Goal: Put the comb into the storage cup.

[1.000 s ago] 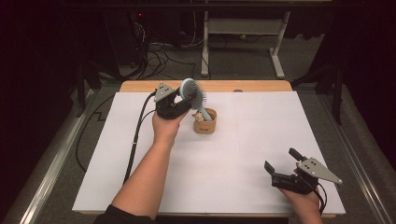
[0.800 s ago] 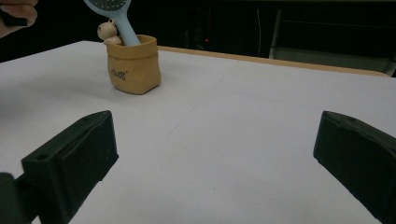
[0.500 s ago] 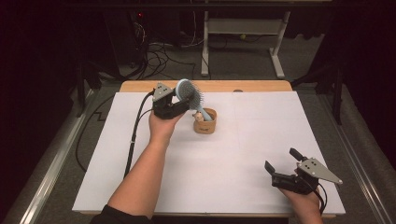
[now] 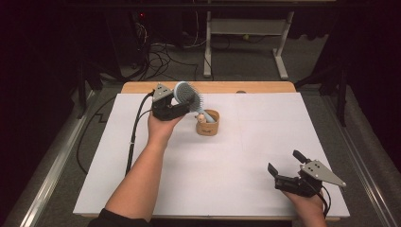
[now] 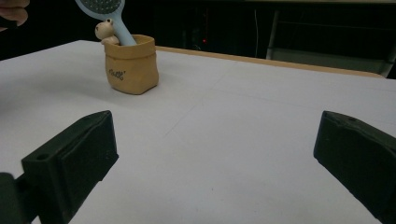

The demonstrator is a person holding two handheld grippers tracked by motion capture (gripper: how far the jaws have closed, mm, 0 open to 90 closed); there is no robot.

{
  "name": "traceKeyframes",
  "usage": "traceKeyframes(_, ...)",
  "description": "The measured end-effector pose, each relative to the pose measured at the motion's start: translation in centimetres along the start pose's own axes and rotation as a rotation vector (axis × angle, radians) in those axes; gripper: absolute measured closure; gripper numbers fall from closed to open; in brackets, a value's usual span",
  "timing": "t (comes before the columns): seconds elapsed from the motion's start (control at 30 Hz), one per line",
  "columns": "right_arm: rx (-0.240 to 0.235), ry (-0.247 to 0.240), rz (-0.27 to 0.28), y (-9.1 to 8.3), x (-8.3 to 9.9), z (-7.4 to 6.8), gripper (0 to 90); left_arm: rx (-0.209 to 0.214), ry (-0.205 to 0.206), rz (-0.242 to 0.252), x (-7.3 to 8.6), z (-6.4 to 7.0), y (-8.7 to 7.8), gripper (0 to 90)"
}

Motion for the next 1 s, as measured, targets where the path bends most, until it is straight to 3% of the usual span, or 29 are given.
traceKeyframes(0.27, -0.001, 0.000, 0.001, 0.0, 0.0, 0.0, 0.0, 0.012, 0.000, -0.008, 0.1, 0.0, -0.1, 27.1)
traceKeyframes(0.43, -0.002, -0.001, 0.002, 0.0, 0.0, 0.0, 0.0, 0.006, 0.002, -0.002, -0.1, 0.1, -0.2, 19.8)
traceKeyframes(0.57, -0.002, -0.003, 0.003, 0.0, 0.0, 0.0, 0.0, 0.025, -0.001, -0.005, -0.2, 0.3, -0.5, 14.9)
traceKeyframes(0.7, -0.001, -0.004, 0.003, 0.0, 0.0, 0.0, 0.0, 0.028, 0.009, -0.014, -0.1, 0.4, -0.7, 1.1)
traceKeyframes(0.8, 0.001, -0.005, 0.002, 0.0, 0.0, 0.0, 0.0, 0.049, 0.009, -0.017, 0.1, 0.5, -1.0, 0.2)
traceKeyframes(1.0, 0.002, -0.007, 0.003, 0.0, 0.0, 0.0, 0.0, 0.047, -0.007, -0.020, 0.1, 0.0, -1.8, 0.2)
Point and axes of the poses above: each handheld gripper's, and its own axes: y roughly forward along the jaws, x roughly out of its underside, z roughly to its right, the point moved 5 cm from there along y, roughly forward along the jaws, and after that the axes turned 13 degrees about -z, right-handed, at the moved point
